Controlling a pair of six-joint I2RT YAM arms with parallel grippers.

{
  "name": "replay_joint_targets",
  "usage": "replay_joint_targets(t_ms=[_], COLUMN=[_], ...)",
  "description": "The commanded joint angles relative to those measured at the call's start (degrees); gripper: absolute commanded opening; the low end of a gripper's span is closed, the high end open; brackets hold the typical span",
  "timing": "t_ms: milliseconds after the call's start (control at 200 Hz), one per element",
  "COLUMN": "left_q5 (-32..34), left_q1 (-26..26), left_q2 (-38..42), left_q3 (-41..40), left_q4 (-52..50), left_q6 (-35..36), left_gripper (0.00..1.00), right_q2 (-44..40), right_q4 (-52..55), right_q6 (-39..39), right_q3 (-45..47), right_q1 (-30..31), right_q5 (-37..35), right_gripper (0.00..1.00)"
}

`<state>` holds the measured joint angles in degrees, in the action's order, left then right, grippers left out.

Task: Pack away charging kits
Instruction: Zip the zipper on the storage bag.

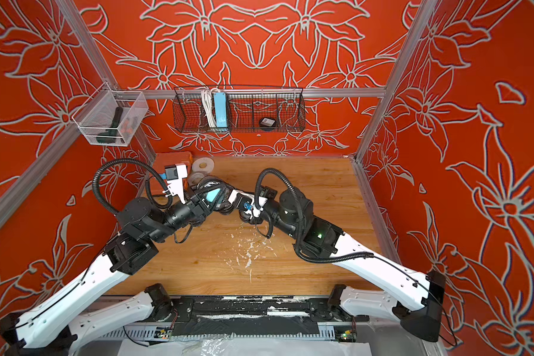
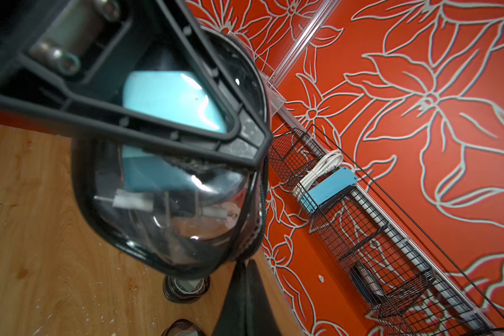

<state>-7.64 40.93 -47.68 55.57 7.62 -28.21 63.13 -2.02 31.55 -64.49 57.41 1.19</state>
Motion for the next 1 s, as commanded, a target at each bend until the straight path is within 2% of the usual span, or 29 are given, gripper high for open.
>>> replay_joint_targets(t_ms=[0,120,220,445,721,991], left_q5=[-5.3,-9.4,-10.8,-9.2,-7.0,-7.7], left_q1=[0.6,0.6,0.6,0.6,0.6,0.6], left_q2=[3.0,1.6,-0.9,-5.3,-5.0,-7.0], left_q3=[-0.3,0.2,2.1,4.9,5.2,6.4], left_q4=[-2.6,-2.5,-5.0,-9.8,-11.3,-12.8], left_q6=[1.0,1.3,2.3,4.1,4.8,5.5], left_gripper=[0.00,0.00,0.00,0.00,0.00,0.00], right_q2=[-3.2,-3.1,-2.0,-1.3,-1.7,-2.5], right_q4=[-4.0,-3.2,-3.1,-1.4,0.2,3.3], right_q6=[-2.2,-2.6,-2.0,0.7,1.4,0.4], right_q3=[0.0,-1.1,-2.4,-4.3,-5.4,-7.9], right_q1=[-3.7,-3.9,-3.9,-4.0,-6.4,-9.0], right_q5=[-1.1,2.3,2.4,0.7,-1.2,2.5], right_gripper=[0.00,0.00,0.00,0.00,0.00,0.00])
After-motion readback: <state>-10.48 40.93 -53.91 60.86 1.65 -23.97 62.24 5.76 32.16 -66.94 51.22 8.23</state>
